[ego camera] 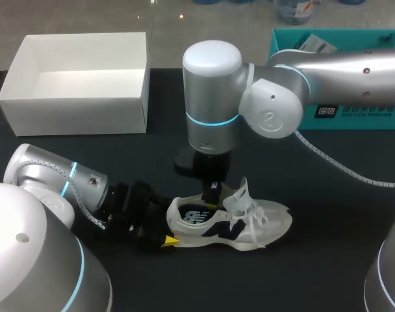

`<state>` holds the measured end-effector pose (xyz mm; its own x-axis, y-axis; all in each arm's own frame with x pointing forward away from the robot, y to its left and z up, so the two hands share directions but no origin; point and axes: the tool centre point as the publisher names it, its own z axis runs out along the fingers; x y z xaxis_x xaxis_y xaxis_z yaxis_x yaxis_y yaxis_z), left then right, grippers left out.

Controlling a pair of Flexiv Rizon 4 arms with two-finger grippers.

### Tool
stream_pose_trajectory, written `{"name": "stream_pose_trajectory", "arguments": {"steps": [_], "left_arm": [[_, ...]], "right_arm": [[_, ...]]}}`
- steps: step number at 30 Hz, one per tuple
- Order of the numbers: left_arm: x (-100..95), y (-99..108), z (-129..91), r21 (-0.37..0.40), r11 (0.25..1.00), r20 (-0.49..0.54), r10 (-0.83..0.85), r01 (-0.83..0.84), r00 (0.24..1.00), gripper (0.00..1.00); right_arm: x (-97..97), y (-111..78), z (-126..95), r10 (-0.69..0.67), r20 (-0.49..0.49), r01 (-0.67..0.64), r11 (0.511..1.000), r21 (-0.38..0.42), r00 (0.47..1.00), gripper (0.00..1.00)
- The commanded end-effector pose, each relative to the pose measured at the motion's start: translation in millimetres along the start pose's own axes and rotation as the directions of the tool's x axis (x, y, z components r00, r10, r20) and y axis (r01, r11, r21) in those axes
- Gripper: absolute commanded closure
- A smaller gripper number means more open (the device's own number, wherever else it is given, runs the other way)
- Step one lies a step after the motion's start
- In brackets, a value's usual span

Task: Take the shoe out of the shoebox, open the shoe tongue, remove and reinsert the insole, then place the shoe into the shoebox

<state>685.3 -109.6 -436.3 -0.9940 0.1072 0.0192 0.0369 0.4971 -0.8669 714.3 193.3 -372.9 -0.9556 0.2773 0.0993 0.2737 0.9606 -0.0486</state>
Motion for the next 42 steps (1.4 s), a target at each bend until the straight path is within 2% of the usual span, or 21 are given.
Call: {"name": "stream_pose_trajectory", "arguments": {"steps": [1, 3, 11, 23, 24, 25, 27, 32, 42], "left_arm": [[1.3, 6.5, 5.4, -0.004, 1.000, 0.001, 0.000, 0.000, 1.000, 1.00], [1.3, 6.5, 5.4, -0.004, 1.000, 0.001, 0.000, 0.000, 1.000, 1.00], [1.3, 6.5, 5.4, -0.004, 1.000, 0.001, 0.000, 0.000, 1.000, 1.00], [1.3, 6.5, 5.4, -0.004, 1.000, 0.001, 0.000, 0.000, 1.000, 1.00], [1.3, 6.5, 5.4, -0.004, 1.000, 0.001, 0.000, 0.000, 1.000, 1.00], [1.3, 6.5, 5.4, -0.004, 1.000, 0.001, 0.000, 0.000, 1.000, 1.00], [1.3, 6.5, 5.4, -0.004, 1.000, 0.001, 0.000, 0.000, 1.000, 1.00], [1.3, 6.5, 5.4, -0.004, 1.000, 0.001, 0.000, 0.000, 1.000, 1.00], [1.3, 6.5, 5.4, -0.004, 1.000, 0.001, 0.000, 0.000, 1.000, 1.00]], "right_arm": [[-2.3, 2.6, 3.9, -0.001, -0.006, 0.001, 1.000, -0.002, 1.000, 0.70], [-2.2, 2.8, 3.8, -0.001, -0.008, 0.001, 1.000, -0.004, 1.000, 0.64], [0.4, 1.0, 5.9, 0.002, -0.018, -0.002, 1.000, -0.011, 1.000, 0.63], [13.6, 18.5, 42.5, -0.035, -0.109, 0.030, 0.999, -0.042, 0.993, 0.64], [14.7, 19.0, 45.5, -0.036, -0.113, 0.031, 0.998, -0.047, 0.993, 0.65], [15.6, 18.7, 47.5, -0.038, -0.117, 0.032, 0.998, -0.049, 0.992, 0.73], [17.2, 16.9, 48.7, -0.037, -0.122, 0.031, 0.998, -0.050, 0.992, 1.00], [17.3, 9.7, 41.5, -0.034, -0.126, 0.028, 0.998, -0.049, 0.991, 1.00], [11.6, 8.9, 18.5, -0.045, -0.123, 0.039, 0.998, -0.057, 0.991, 1.00]]}}
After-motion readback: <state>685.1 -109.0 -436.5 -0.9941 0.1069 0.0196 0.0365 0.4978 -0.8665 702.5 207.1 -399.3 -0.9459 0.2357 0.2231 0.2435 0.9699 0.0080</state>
